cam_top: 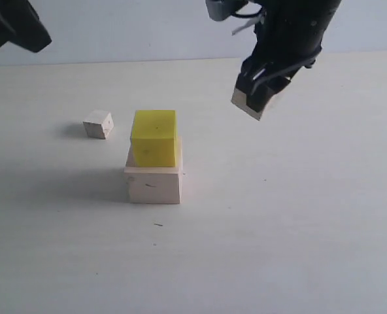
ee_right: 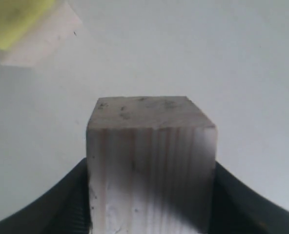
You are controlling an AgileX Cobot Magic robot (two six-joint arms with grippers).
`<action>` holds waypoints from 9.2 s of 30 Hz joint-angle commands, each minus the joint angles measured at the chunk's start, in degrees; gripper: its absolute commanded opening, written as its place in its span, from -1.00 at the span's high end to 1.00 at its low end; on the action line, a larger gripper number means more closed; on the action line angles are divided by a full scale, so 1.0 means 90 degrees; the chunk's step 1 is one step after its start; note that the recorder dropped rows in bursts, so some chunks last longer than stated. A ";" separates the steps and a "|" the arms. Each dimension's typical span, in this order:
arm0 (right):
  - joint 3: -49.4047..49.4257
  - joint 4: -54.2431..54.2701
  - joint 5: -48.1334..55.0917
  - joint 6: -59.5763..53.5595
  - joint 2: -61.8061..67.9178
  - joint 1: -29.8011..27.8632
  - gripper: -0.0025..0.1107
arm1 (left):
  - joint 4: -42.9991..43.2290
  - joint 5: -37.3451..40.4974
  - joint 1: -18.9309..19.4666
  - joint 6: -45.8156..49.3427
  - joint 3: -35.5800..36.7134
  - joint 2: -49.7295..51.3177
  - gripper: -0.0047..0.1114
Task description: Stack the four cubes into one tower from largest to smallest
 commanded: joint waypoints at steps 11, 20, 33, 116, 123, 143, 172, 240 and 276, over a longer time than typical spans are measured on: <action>-0.0879 0.0272 0.0064 -0.1011 0.0118 0.1204 0.96 | 0.0587 -0.0028 -0.0006 -0.0093 0.0438 -0.0256 0.27; -0.1359 0.0286 0.0064 -0.2312 0.0549 0.1225 0.96 | 0.0584 -0.0028 -0.0006 -0.0124 0.0438 -0.0256 0.27; -0.1359 0.0304 0.0064 -0.2785 0.0967 0.1225 0.96 | 0.0338 -0.0028 -0.0006 -0.0440 0.0438 -0.0256 0.27; -0.2107 0.0820 0.0064 -0.2999 0.1575 0.1225 0.96 | 0.0308 -0.0037 -0.0006 -0.0440 0.0438 -0.0256 0.27; -0.2107 0.0820 0.0064 -0.2999 0.1672 0.1225 0.96 | 0.0271 -0.0052 -0.0006 -0.0440 0.0438 -0.0256 0.27; -0.2107 0.0970 0.0064 -0.3025 0.1677 0.1225 0.77 | 0.0271 -0.0077 -0.0006 -0.0440 0.0438 -0.0256 0.27; -0.2107 0.0818 0.0064 -0.3081 0.1677 0.1225 -0.25 | 0.0271 -0.0077 -0.0006 -0.0440 0.0438 -0.0256 0.27; -0.1627 0.0976 0.0064 -0.0504 0.1666 0.0543 0.96 | 0.0221 -0.0103 -0.0006 -0.0440 0.0438 -0.0256 0.27; -0.1624 0.1448 0.0064 -0.0683 0.1521 0.0556 0.96 | 0.0209 -0.0125 -0.0006 -0.0440 0.0438 -0.0256 0.27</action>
